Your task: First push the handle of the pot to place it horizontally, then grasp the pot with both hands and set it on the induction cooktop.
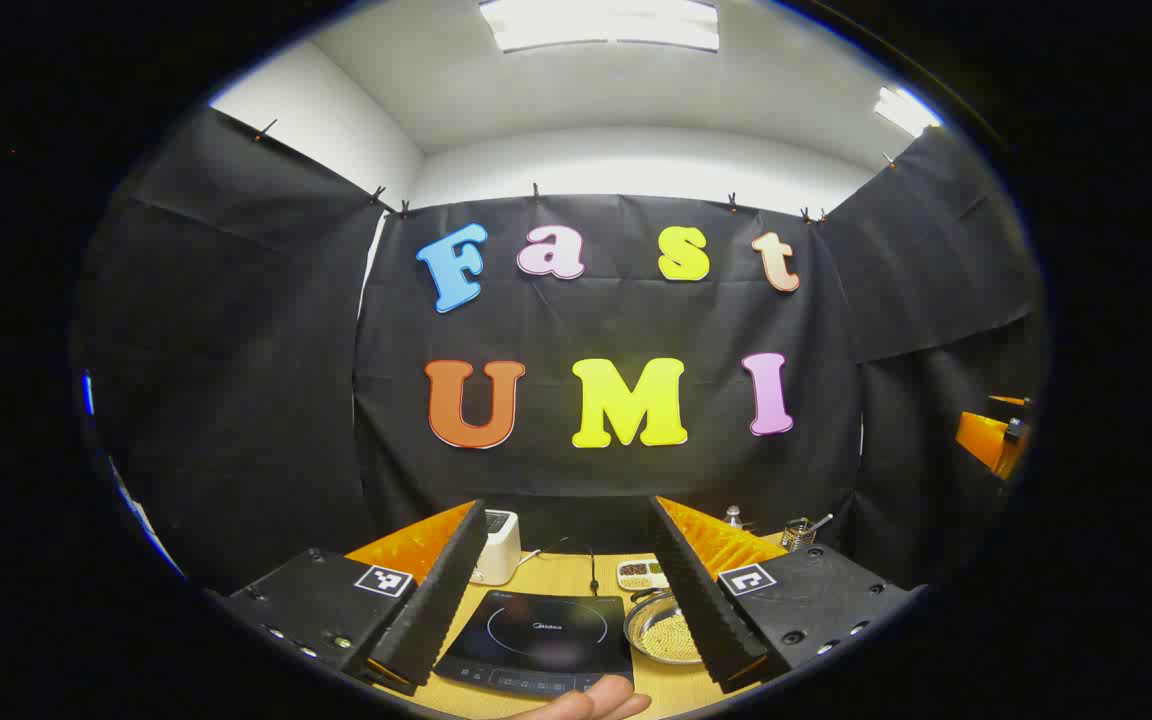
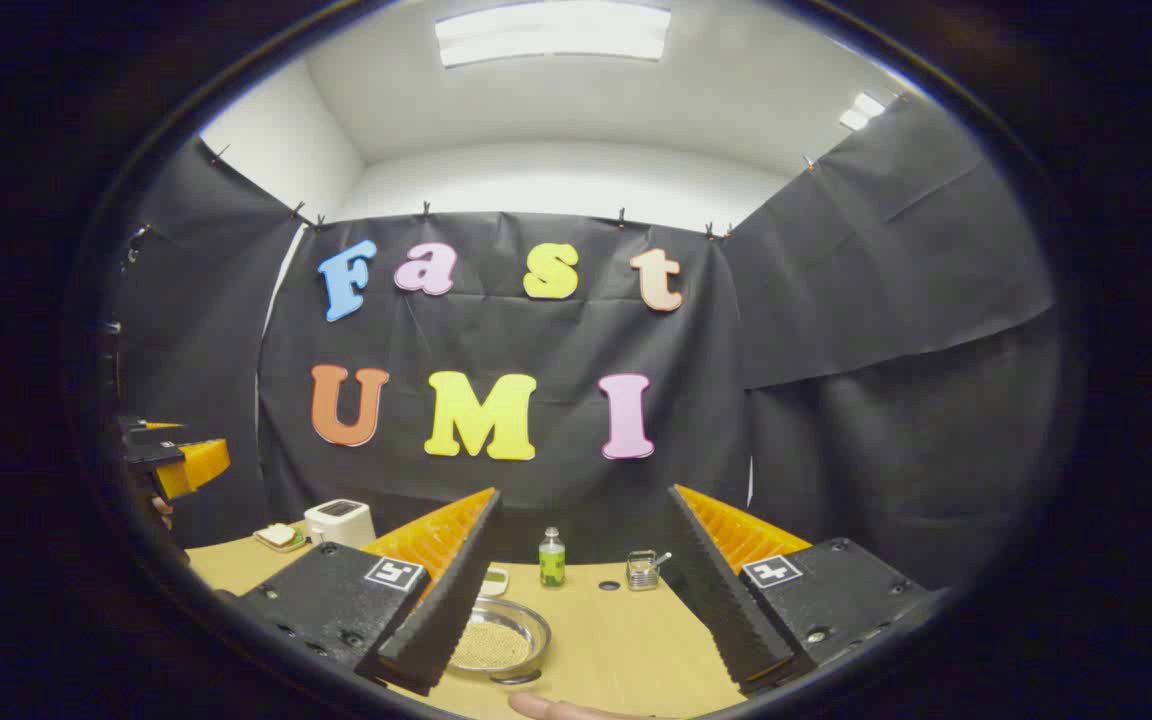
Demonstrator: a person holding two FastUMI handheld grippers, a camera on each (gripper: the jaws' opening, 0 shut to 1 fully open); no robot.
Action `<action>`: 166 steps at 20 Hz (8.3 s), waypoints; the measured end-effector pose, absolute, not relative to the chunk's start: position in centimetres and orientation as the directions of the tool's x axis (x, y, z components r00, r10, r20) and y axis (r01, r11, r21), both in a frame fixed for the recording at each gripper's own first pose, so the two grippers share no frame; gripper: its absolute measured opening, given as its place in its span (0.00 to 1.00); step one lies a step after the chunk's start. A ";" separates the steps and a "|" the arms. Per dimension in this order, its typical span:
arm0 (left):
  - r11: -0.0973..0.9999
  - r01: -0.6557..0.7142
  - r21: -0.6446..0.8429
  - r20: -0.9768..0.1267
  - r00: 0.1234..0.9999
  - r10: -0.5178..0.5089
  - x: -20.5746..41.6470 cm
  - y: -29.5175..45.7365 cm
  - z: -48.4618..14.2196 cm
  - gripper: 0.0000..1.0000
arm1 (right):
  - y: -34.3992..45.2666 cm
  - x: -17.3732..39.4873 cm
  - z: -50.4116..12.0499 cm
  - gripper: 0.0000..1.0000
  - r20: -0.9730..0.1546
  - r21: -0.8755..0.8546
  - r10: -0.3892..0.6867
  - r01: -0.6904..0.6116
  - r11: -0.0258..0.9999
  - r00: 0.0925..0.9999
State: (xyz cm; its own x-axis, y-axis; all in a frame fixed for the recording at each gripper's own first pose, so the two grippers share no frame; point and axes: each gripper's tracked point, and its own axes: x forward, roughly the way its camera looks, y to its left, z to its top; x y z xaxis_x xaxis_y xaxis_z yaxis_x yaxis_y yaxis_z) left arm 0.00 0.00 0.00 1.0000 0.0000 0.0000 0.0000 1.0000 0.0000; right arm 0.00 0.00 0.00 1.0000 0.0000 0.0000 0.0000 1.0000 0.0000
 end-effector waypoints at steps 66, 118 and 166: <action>0.999 -0.007 -0.051 -0.042 0.999 0.005 -1.5 -0.9 -8.0 0.95 | 12.5 2.8 -40.0 0.04 -0.672 0.139 0.401 -0.426 0.894 0.622; 0.994 0.082 -0.076 -0.500 0.859 -0.109 17.0 -5.9 -25.5 0.96 | -0.1 15.6 -37.9 0.14 -0.671 0.049 0.181 -0.200 0.978 0.719; 0.976 0.154 -0.151 -0.706 0.675 -0.216 14.1 -11.4 -33.9 0.56 | -1.2 18.0 -36.9 0.63 -0.722 0.018 0.022 -0.013 1.000 0.692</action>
